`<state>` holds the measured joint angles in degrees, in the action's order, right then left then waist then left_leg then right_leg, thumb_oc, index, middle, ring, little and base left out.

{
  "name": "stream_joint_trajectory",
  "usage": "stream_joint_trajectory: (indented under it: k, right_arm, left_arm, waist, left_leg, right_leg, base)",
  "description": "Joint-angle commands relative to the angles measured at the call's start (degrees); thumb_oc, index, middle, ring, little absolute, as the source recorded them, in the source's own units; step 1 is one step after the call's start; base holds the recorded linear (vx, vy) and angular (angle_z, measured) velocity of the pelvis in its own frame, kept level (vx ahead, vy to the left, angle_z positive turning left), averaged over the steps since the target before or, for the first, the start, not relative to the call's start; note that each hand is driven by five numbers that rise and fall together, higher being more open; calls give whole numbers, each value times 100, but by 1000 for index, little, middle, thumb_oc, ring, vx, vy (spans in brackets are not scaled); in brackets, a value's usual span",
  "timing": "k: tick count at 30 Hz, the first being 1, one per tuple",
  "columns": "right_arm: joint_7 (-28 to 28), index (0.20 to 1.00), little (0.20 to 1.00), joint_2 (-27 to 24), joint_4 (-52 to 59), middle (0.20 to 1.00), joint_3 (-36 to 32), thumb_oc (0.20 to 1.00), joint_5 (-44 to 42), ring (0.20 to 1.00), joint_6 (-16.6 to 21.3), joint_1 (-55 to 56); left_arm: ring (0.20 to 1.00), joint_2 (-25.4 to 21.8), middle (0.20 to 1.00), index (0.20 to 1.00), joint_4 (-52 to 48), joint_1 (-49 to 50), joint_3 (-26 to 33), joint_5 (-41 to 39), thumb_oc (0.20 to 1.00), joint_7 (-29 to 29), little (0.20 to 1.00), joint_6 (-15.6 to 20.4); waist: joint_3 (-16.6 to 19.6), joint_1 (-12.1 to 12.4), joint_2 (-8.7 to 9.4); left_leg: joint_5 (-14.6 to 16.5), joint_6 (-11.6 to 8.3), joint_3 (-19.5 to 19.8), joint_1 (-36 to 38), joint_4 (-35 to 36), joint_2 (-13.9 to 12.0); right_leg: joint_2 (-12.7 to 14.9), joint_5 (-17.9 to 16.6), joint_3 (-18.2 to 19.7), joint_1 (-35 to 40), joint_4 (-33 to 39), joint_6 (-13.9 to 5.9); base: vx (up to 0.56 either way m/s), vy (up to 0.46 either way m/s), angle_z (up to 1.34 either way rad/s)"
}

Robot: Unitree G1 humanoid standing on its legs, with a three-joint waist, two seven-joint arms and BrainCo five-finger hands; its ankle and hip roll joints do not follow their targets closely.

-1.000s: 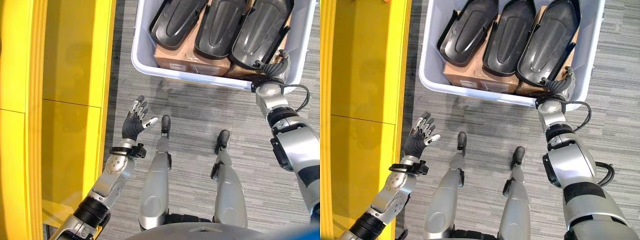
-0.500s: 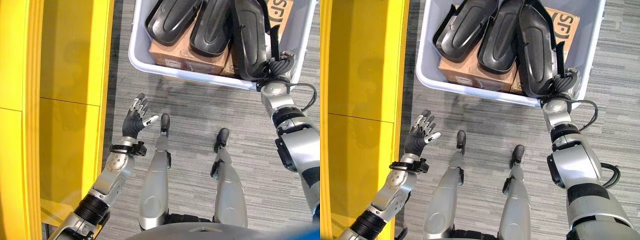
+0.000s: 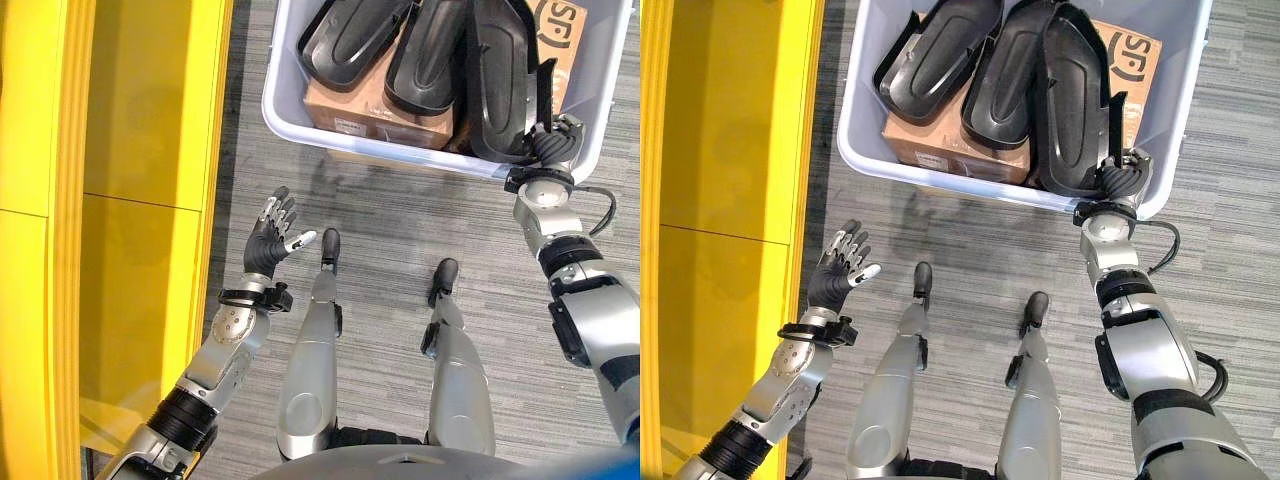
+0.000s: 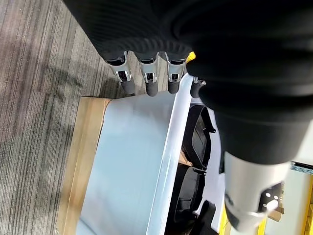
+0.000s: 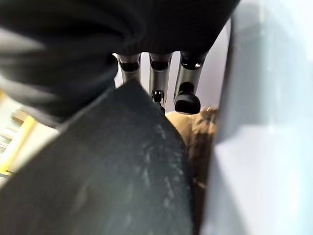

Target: Move parts from the plastic box to the shelf.

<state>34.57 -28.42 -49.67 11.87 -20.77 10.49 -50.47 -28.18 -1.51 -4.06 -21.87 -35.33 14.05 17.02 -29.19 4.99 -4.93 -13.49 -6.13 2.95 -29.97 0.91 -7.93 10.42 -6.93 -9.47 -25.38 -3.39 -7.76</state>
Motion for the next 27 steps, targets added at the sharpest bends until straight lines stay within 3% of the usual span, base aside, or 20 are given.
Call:
stream_joint_trajectory:
  k: [1, 15, 24, 27]
  right_arm:
    - [179, 200, 200, -49, 1023, 200, -219, 200, 128, 200, 536, 235]
    - [-296, 200, 200, 357, 4454, 200, -507, 200, 251, 200, 1008, 1828]
    - [-726, 200, 200, 566, 5236, 200, -460, 200, 236, 200, 1039, 2865]
    - [-1134, 200, 200, 644, 5423, 200, -405, 200, -63, 200, 981, 3555]
  left_arm:
    - [1000, -255, 1000, 1000, -461, 424, 13, 2, 1000, -107, 1000, 295]
    - [1000, -227, 1000, 1000, -588, 845, 365, -75, 1000, -307, 1000, 122]
    - [1000, -130, 1000, 1000, -535, 1141, 594, -34, 1000, -427, 1000, 38]
    - [1000, 32, 1000, 1000, -460, 1301, 740, -8, 1000, -492, 1000, -28]
  waist:
    - [128, -55, 227]
    - [579, -175, 494]
    - [916, -244, 620]
    - [1202, -324, 665]
  left_leg:
    - [870, -33, 4, 572, -311, -118]
    - [875, -90, -35, 1170, -140, -160]
    - [879, -98, -40, 1638, 21, -207]
    - [887, -99, -80, 2044, 158, -244]
  right_leg:
    - [467, -11, 382, -516, -640, -239]
    - [475, -42, 306, 226, -342, -272]
    - [462, -23, 235, 747, -158, -306]
    - [466, 39, 156, 1170, -42, -334]
  base:
    - [2, 6, -9]
    - [14, -1, -2]
    - [48, -6, 0]
    - [96, -13, 5]
